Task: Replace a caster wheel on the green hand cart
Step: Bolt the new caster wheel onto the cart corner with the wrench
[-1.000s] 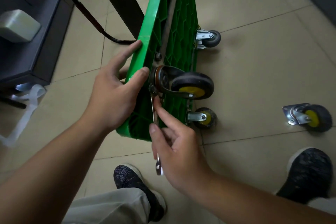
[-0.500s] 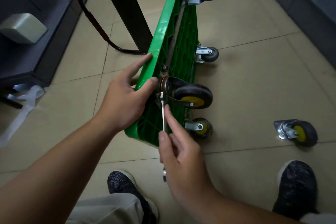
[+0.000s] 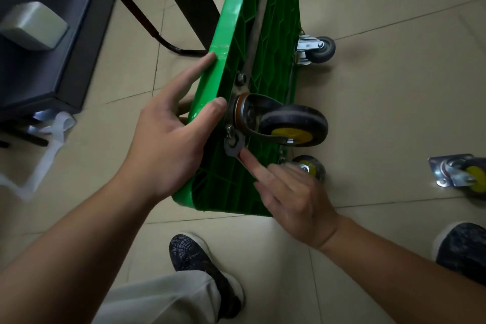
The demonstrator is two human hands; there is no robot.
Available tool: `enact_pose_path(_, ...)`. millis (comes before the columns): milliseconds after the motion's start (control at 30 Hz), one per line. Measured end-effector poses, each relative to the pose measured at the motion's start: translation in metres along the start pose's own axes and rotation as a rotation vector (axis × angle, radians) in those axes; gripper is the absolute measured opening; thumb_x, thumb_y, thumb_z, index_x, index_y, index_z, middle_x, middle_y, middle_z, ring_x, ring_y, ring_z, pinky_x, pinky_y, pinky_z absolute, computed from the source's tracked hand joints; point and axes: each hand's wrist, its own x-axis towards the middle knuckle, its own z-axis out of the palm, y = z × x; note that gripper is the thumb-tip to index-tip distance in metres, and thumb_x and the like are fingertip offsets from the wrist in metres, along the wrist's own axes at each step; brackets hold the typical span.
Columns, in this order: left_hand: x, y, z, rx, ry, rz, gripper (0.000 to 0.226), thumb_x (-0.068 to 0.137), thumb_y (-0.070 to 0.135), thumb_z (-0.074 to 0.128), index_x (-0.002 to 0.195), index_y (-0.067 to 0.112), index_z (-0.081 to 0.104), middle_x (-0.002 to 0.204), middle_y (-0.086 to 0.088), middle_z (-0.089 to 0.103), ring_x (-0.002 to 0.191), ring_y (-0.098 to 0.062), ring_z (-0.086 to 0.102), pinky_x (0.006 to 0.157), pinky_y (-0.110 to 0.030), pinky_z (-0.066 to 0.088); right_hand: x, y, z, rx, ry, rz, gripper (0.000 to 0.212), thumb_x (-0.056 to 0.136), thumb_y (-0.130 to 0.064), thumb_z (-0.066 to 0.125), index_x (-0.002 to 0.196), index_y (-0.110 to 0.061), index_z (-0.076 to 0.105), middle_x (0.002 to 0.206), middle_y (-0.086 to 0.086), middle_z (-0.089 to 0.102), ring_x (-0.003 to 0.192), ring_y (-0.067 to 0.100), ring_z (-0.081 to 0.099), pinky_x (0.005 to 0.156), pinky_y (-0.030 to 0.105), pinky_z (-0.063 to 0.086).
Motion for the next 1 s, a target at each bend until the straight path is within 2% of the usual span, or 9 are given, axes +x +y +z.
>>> enact_pose_path(167,-0.001,0.001,0.002,-0.053,0.012,-0.004,0.053,0.102,0.022,0.062,0.148,0.046,0.05,0.139,0.001,0.064,0.113,-0.016,0.071,0.074,-0.024,0.063,0.004,0.013,0.012,0.014,0.041,-0.012,0.064,0.108,-0.011,0.049,0.163,-0.019,0.018,0.077,0.0,0.05,0.069,0.017,0.047,0.063,0.04,0.048)
enact_pose_path(333,-0.001,0.002,0.003,-0.062,0.006,0.01,0.053,0.103,0.019,0.061,0.149,0.041,0.049,0.139,0.003,0.065,0.112,-0.012,0.072,0.075,-0.022,0.062,0.006,0.019,0.016,0.009,0.048,-0.078,0.067,0.106,-0.01,0.053,0.163,-0.017,0.018,0.079,0.002,0.05,0.07,0.019,0.048,0.063,0.041,0.047)
enact_pose_path(500,-0.001,0.003,0.004,-0.067,0.013,0.013,0.054,0.102,0.017,0.06,0.15,0.039,0.049,0.139,0.003,0.065,0.112,-0.012,0.071,0.077,-0.021,0.061,0.001,0.029,0.022,-0.075,0.007,-0.108,0.082,0.097,0.002,0.064,0.163,-0.018,0.02,0.079,0.002,0.052,0.07,0.02,0.049,0.063,0.042,0.047)
enact_pose_path(633,-0.001,0.003,0.005,-0.08,0.003,0.018,0.054,0.103,0.015,0.059,0.151,0.037,0.049,0.138,0.003,0.066,0.111,-0.011,0.072,0.076,-0.021,0.061,-0.002,0.031,0.024,0.003,-0.005,-0.066,0.075,0.1,0.001,0.056,0.163,-0.019,0.019,0.084,0.004,0.052,0.074,0.023,0.051,0.071,0.041,0.049)
enact_pose_path(833,-0.001,0.002,0.005,-0.079,0.005,0.024,0.054,0.101,0.019,0.061,0.151,0.039,0.05,0.141,0.0,0.064,0.113,-0.014,0.071,0.076,-0.024,0.063,-0.002,0.027,0.022,0.15,-0.058,-0.02,0.063,0.109,-0.011,0.039,0.164,-0.022,0.01,0.087,0.01,0.058,0.079,0.026,0.054,0.079,0.039,0.048)
enact_pose_path(1000,0.0,0.002,0.005,-0.076,0.015,0.022,0.056,0.097,0.023,0.06,0.15,0.04,0.05,0.138,0.002,0.066,0.112,-0.013,0.072,0.079,-0.024,0.062,0.006,0.024,0.025,0.202,-0.078,0.019,0.054,0.11,-0.015,0.04,0.16,-0.023,0.021,0.09,0.008,0.062,0.081,0.025,0.056,0.083,0.036,0.05)
